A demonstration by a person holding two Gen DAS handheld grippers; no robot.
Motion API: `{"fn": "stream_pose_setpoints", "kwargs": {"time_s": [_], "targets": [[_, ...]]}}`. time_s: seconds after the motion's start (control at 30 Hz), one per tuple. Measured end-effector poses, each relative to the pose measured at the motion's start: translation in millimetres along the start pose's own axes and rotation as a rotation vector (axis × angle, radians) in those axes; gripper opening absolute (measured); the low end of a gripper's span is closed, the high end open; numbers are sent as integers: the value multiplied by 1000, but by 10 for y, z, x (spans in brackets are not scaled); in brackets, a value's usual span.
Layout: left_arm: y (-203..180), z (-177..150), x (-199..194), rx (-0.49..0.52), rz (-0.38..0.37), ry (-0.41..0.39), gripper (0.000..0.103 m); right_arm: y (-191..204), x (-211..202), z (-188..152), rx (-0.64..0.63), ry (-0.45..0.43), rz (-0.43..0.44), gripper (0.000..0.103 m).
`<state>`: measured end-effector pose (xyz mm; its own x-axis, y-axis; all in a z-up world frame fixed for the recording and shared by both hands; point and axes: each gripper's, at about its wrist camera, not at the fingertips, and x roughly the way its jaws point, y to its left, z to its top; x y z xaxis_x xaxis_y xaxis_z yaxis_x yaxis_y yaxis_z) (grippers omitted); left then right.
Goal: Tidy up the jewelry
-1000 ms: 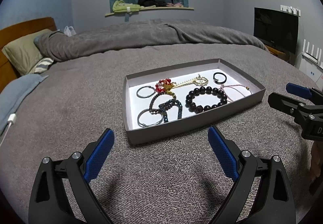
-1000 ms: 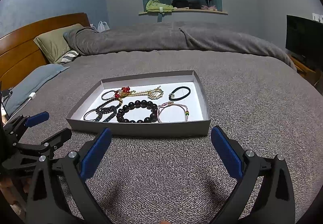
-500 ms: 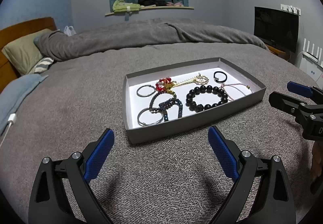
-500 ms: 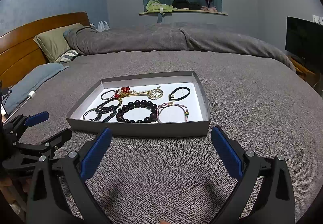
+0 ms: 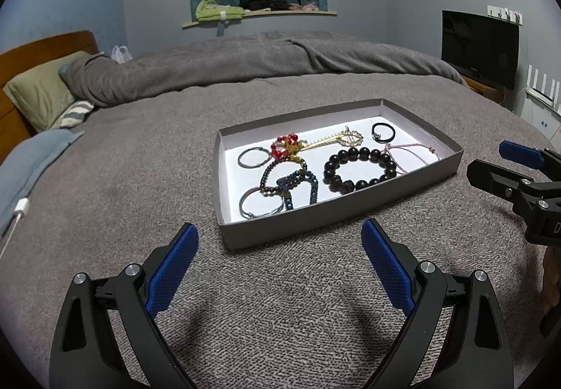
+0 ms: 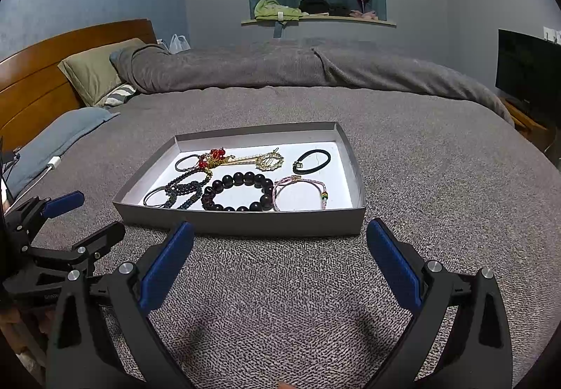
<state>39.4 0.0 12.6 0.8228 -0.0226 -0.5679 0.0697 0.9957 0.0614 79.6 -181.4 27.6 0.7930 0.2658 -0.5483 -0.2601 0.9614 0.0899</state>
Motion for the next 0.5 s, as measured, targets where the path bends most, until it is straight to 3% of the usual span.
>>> {"fn": "stream_pose_setpoints", "kwargs": {"time_s": [0.5], "targets": [[-2,-14,14,13,-4,-3,94,-16,10,-9,-1,1,-1,97]]}}
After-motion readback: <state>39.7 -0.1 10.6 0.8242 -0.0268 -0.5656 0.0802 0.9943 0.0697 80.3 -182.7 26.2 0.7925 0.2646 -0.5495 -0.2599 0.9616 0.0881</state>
